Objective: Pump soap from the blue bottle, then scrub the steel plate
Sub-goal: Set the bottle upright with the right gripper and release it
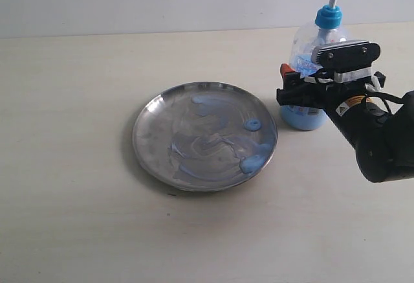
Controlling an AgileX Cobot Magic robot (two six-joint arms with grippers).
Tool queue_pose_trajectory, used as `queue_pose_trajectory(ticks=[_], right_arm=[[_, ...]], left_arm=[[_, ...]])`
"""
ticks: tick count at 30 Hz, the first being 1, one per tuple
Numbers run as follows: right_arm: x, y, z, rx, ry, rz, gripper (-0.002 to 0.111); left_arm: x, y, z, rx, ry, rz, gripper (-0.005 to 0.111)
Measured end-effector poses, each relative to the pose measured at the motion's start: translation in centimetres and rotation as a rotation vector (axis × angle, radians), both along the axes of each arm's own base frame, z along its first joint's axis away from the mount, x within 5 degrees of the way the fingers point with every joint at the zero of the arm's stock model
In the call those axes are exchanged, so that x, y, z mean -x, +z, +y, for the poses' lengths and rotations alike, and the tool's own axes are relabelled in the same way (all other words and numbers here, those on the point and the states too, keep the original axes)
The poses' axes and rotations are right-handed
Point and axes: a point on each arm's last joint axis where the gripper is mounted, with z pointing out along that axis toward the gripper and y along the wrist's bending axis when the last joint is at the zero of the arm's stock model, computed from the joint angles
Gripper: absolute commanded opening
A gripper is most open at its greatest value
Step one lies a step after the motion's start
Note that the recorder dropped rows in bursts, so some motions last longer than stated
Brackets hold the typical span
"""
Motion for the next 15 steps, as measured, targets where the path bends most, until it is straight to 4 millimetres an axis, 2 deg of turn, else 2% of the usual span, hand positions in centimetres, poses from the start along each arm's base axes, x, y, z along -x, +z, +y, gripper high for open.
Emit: queue_pose_trajectory(ticks=[9, 12, 15], right_arm=[[0.00, 0.00, 0.00, 0.000, 0.000, 0.000, 0.086], [0.00, 0.00, 0.00, 0.004, 0.001, -0.001, 0.097], [-0.01, 0.04, -0.01, 0.021, 0.002, -0.008, 0.100]], left_arm=[[0.08, -0.07, 0.02, -0.006, -0.005, 0.008, 0.000], [0.14, -0.12, 0.04, -0.012, -0.009, 0.016, 0.000], [0.16, -0.14, 0.05, -0.013, -0.010, 0.017, 0.000]])
